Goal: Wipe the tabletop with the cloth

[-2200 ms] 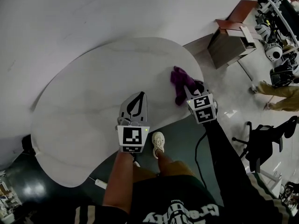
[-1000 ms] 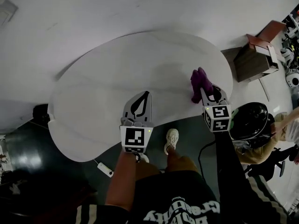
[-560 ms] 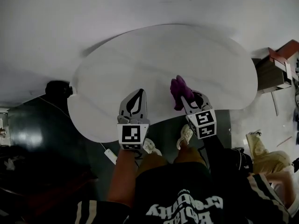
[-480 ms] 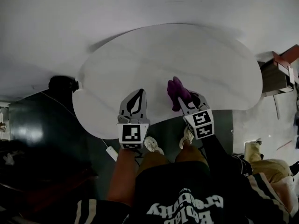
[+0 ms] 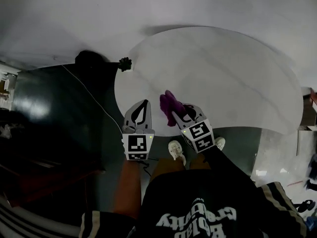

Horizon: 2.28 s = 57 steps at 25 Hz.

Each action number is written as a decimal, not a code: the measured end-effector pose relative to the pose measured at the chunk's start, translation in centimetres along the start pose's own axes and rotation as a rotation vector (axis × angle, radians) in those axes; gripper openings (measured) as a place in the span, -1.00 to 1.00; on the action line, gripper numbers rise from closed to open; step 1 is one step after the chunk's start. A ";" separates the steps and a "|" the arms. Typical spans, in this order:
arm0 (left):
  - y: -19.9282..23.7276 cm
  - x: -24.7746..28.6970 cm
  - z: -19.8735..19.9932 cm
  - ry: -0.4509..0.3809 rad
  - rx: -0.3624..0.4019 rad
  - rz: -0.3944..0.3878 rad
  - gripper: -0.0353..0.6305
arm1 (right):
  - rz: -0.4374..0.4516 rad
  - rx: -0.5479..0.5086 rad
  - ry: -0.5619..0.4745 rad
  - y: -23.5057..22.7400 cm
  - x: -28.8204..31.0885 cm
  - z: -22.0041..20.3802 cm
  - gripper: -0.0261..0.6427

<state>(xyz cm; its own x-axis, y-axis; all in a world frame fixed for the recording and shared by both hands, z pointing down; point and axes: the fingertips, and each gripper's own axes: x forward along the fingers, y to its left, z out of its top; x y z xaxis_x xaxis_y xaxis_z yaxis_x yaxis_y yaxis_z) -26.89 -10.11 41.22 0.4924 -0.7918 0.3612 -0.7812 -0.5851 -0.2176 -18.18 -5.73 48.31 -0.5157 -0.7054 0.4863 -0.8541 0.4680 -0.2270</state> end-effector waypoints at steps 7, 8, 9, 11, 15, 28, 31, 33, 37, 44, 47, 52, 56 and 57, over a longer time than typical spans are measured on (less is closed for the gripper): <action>8.5 -6.8 -6.1 0.055 -0.084 0.098 -0.89 | 0.131 -0.005 0.089 11.7 8.2 -0.2 -0.53; 9.2 -7.6 -7.1 0.067 -0.093 0.110 -0.89 | 0.142 0.002 0.104 12.8 9.1 -0.5 -0.53; 9.9 -8.3 -8.1 0.078 -0.104 0.126 -0.89 | 0.153 0.005 0.118 13.8 9.9 -0.9 -0.53; 11.2 -9.5 -10.0 0.100 -0.131 0.158 -0.89 | 0.170 0.007 0.154 15.4 11.4 -1.7 -0.53; 12.4 -11.9 -12.4 0.129 -0.177 0.190 -0.89 | 0.162 -0.006 0.274 17.3 12.6 -4.9 -0.53; 6.9 -8.2 -10.1 0.067 -0.190 0.098 -0.89 | 0.026 -0.006 0.284 11.1 7.4 -7.7 -0.53; 3.8 -6.6 -8.5 0.051 -0.181 0.055 -0.89 | 0.009 0.008 0.275 8.6 5.3 -8.4 -0.53; 1.1 -5.2 -7.7 0.046 -0.162 0.011 -0.89 | -0.006 0.025 0.268 6.6 3.5 -9.2 -0.53; -3.3 -2.9 -6.0 0.052 -0.140 -0.027 -0.89 | -0.043 0.050 0.251 2.4 0.2 -9.9 -0.53; -10.8 0.3 -3.2 0.067 -0.101 -0.086 -0.89 | -0.094 0.073 0.221 -4.6 -5.2 -11.1 -0.53; -14.0 1.6 -2.2 0.084 -0.080 -0.121 -0.89 | -0.110 0.084 0.229 -7.0 -7.5 -11.9 -0.53; -19.0 3.8 -0.2 0.072 -0.072 -0.162 -0.89 | -0.133 0.077 0.224 -10.8 -10.7 -12.8 -0.53; -23.0 5.7 1.4 0.065 -0.048 -0.209 -0.89 | -0.164 0.070 0.225 -13.7 -13.4 -13.6 -0.53; -23.9 6.2 1.9 0.063 -0.043 -0.221 -0.89 | -0.171 0.069 0.225 -14.5 -14.1 -13.8 -0.53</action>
<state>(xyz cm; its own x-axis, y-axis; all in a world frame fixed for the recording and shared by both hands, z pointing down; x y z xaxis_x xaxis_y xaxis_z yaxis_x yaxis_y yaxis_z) -4.44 -1.35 46.92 0.6297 -0.6318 0.4520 -0.6733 -0.7341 -0.0883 2.36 4.76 56.36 -0.3427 -0.6315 0.6956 -0.9338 0.3097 -0.1789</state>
